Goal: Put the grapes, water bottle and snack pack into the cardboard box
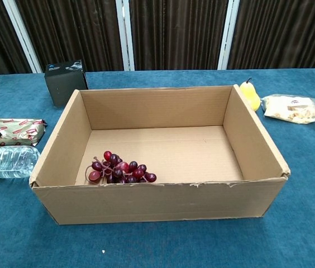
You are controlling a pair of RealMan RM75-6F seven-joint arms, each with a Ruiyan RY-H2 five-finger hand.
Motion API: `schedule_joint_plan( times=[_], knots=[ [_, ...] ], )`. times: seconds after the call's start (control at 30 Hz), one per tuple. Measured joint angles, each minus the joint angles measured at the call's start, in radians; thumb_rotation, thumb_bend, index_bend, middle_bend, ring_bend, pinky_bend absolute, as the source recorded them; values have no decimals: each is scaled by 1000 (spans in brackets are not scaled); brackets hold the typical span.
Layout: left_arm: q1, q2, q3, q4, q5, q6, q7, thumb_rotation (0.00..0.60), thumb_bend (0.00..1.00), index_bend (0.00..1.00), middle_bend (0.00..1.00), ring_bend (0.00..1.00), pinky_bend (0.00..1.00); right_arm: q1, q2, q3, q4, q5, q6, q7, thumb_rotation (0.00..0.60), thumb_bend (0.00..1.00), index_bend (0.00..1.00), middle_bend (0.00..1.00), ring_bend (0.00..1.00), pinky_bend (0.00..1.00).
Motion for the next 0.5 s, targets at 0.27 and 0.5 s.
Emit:
schedule_joint_plan(
  times=[0.27,0.5],
  knots=[
    [-6,-83,-1,46,28,45,35,600,333,751,525,437,480,2,13,-12,-9,-20,-9,18,600,1,0,0,0,0],
    [30,-153,-9,98,110,239,13,600,578,896,658,553,544,-1,21,-20,-13,-38,-2,30,600,1,0,0,0,0]
  ],
)
